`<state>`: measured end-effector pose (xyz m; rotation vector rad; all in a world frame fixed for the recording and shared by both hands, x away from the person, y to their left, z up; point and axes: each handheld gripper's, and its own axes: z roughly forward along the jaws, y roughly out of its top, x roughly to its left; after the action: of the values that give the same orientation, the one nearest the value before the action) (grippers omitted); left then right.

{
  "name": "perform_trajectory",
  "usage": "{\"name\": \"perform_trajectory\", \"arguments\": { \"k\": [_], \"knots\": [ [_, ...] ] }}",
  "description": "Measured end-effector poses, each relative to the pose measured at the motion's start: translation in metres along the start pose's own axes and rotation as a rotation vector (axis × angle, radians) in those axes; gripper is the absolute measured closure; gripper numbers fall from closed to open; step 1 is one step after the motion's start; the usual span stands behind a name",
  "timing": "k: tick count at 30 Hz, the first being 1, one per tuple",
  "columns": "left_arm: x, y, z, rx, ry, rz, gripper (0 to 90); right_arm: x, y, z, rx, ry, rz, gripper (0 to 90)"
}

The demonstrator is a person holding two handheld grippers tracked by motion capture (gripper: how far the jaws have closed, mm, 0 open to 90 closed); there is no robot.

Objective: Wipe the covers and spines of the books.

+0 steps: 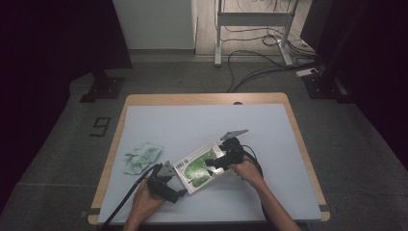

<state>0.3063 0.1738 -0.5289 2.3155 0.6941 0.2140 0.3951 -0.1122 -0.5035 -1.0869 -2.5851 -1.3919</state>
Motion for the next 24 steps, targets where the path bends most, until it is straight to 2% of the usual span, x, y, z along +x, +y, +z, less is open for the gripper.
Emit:
{"name": "perform_trajectory", "arguments": {
  "k": [3, 5, 6, 8, 11, 14, 16, 24],
  "knots": [
    [0.0, 0.0, 0.0, 0.001, 0.0, 0.001, 0.0, 0.002, -0.001, -0.003, 0.004, 0.007, 0.0, 0.0],
    [0.0, 0.0, 0.0, 0.0, 0.0, 0.001, 0.0, 0.003, -0.002, -0.003, 0.027, 0.103, 0.013, 3.2],
    [0.0, 0.0, 0.0, 0.0, 0.0, 0.001, 0.0, 0.006, -0.002, -0.002, 0.04, 0.112, 0.007, 2.8],
    [0.0, 0.0, 0.0, 0.001, 0.0, 0.001, 0.0, 0.013, -0.002, -0.001, 0.063, 0.056, -0.052, 2.5],
    [0.0, 0.0, 0.0, 0.0, 0.001, 0.001, 0.0, 0.014, -0.001, -0.002, 0.094, 0.046, -0.086, 4.9],
    [0.0, 0.0, 0.0, 0.0, 0.0, 0.002, 0.0, 0.009, -0.002, -0.006, 0.123, 0.036, -0.115, 13.1],
    [0.0, 0.0, 0.0, 0.0, 0.0, 0.001, 0.0, 0.007, -0.003, -0.008, 0.143, 0.05, -0.133, 15.6],
    [0.0, 0.0, 0.0, 0.001, 0.0, 0.0, 0.0, 0.001, -0.005, -0.018, 0.172, 0.091, -0.15, 26.1]
  ]
}}
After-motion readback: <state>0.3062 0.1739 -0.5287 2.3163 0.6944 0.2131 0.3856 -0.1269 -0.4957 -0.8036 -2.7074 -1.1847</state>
